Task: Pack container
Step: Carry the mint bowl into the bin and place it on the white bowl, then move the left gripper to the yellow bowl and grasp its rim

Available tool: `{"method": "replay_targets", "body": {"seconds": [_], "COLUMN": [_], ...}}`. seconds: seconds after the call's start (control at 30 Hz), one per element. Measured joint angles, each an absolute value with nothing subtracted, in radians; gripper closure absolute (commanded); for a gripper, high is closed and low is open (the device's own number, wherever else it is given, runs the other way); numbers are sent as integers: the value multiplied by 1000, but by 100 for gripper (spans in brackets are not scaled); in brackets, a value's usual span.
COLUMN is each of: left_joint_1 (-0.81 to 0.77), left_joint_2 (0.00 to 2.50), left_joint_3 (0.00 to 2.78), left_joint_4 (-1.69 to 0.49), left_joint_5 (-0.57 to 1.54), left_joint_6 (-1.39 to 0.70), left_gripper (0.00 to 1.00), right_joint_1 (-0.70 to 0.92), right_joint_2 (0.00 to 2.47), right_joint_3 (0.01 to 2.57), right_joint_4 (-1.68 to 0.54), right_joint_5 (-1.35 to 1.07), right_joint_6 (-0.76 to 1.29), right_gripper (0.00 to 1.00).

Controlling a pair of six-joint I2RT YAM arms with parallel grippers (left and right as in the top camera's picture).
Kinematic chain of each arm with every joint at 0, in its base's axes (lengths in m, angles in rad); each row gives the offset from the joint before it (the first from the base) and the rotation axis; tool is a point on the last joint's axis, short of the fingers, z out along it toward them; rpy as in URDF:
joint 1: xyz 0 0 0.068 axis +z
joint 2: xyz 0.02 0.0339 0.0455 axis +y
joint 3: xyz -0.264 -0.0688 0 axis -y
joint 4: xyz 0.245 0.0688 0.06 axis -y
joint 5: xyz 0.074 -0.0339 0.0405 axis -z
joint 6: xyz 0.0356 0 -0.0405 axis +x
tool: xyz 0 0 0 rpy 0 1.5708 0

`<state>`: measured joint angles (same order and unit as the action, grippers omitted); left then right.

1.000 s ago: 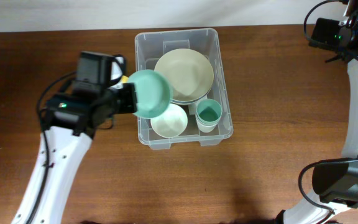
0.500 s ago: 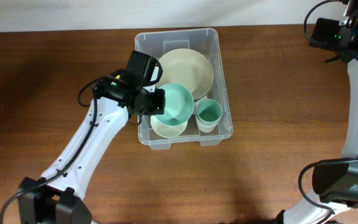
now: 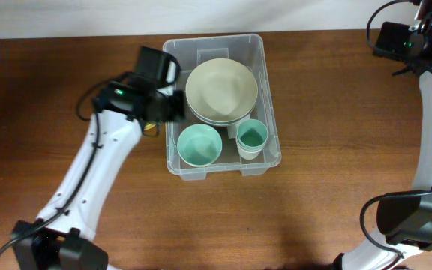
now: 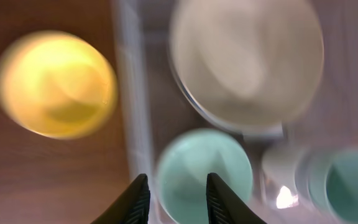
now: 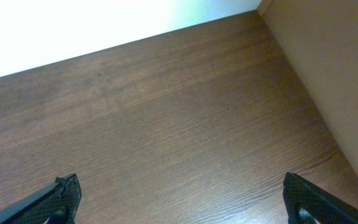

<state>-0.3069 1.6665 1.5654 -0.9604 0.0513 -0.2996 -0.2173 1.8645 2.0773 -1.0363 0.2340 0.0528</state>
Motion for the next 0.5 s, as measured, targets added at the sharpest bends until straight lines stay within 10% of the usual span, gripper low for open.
{"method": "replay_targets", "body": {"seconds": [0.23,0.5], "left_joint_1": [-58,16], "left_joint_2": [1671,1816], "left_joint_3": [1640,1640], "left_joint_4": [-961,-928], "left_joint_5": [4,34], "left_joint_6": [-312,-345], "left_gripper": [26,25], "right_joint_1": [-217,-217], "right_joint_2": [1864,1865], "right_joint_3": [2077,2077], "right_joint_4": [-1036,-1037], "right_joint_5": [234,234], "right_joint_6": [53,53], "right_gripper": [1,1]}}
